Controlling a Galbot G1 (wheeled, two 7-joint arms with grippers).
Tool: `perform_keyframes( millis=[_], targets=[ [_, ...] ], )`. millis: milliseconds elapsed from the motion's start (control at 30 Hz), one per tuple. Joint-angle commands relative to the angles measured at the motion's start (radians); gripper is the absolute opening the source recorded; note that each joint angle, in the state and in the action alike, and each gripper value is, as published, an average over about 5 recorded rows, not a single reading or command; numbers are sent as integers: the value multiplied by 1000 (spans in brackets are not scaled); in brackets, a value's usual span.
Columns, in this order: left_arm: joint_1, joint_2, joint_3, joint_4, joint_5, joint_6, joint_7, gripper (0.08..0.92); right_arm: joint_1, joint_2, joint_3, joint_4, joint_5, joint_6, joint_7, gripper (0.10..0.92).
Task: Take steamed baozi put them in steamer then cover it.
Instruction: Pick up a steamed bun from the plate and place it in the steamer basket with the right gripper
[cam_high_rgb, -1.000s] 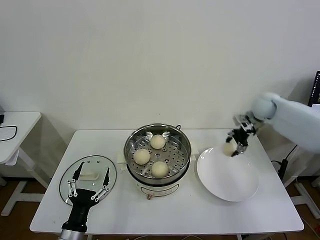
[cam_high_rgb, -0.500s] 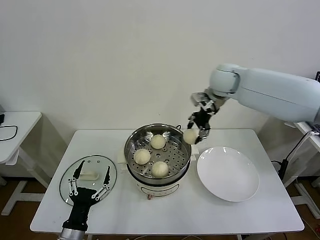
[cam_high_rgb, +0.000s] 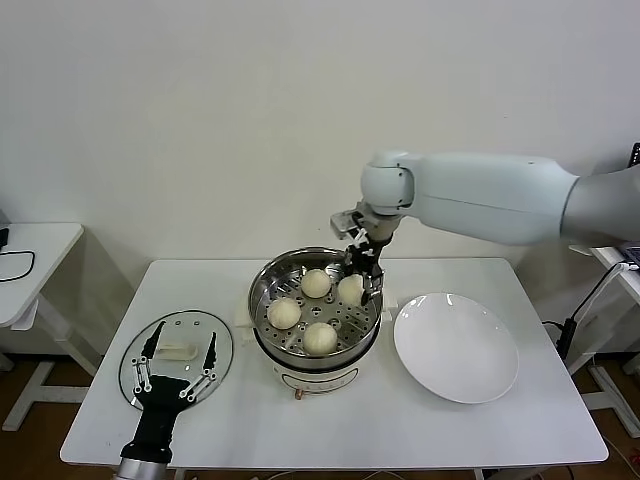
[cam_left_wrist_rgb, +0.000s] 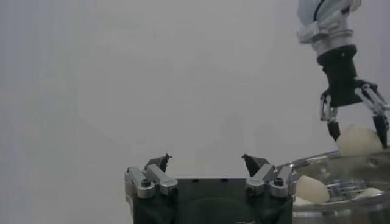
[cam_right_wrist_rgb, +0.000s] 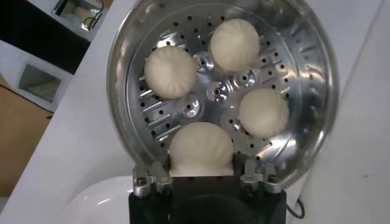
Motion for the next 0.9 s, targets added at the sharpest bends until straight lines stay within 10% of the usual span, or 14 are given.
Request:
perform_keyframes(
  millis=[33, 900],
  targets=[
    [0, 0, -1, 0, 0, -1, -1, 823, -63, 69, -23, -68, -12, -15, 33, 679],
    [-4, -1, -9, 8, -1, -4, -5, 823, -89, 52, -5, -65, -25, -10, 53, 819]
  ],
)
